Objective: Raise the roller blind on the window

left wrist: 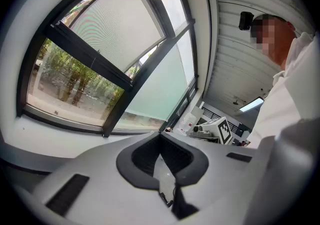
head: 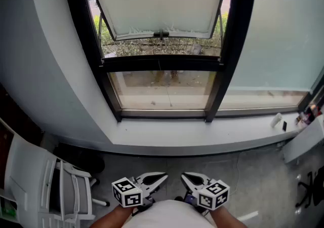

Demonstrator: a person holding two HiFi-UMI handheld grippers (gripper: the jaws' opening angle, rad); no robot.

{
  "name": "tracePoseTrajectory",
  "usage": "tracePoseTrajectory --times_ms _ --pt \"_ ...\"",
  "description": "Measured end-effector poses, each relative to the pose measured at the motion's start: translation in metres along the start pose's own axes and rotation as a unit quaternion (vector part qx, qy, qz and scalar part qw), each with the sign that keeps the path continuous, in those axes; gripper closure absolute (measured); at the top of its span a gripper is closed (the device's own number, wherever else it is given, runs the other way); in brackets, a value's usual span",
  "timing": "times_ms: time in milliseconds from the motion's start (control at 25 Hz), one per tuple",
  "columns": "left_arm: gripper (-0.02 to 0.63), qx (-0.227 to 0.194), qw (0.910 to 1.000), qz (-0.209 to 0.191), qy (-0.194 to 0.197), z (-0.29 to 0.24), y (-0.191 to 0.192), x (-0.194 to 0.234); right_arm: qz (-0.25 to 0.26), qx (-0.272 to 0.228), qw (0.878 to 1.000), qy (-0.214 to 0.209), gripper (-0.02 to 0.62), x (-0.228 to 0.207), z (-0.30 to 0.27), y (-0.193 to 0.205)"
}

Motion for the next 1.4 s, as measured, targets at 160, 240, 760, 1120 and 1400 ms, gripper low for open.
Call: tracePoseTrajectory --times_ms 160,240,760,1120,1400 --pt "0.586 -0.004 1.0000 0.001 -0.002 0.003 0.001 -0.001 0.000 -0.002 1.000 0.006 0.574 0.001 0.004 0.005" --pt "0.586 -0.007 1.0000 0.003 -0.001 0.001 0.001 -0.003 0.002 -0.001 1.000 0.008 0.572 0.000 0.006 0.006" --pt "0.586 -0.026 0.9997 0.003 0.002 -0.012 0.004 -0.021 -0.003 -0.017 1.000 0.026 0.569 -0.023 0.019 0.002" --pt "0.588 -0.013 0.9997 0.012 -0.018 -0.032 0.016 -0.028 0.007 0.000 1.000 0.019 0.518 -0.041 0.021 0.001" --pt "0.588 -0.013 0.9990 0.023 -0.036 -0.044 0.022 -0.032 0.012 0.017 1.000 -0.011 0.516 -0.048 0.019 -0.002"
Point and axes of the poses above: the fingertips, and each gripper's own axes: z backward along the fingers, x to its left, y out of its underside, the point moved 4 cm from there along z, backward along the fingers, and after that the axes turned 4 degrees about -z, right-handed, at the moved point
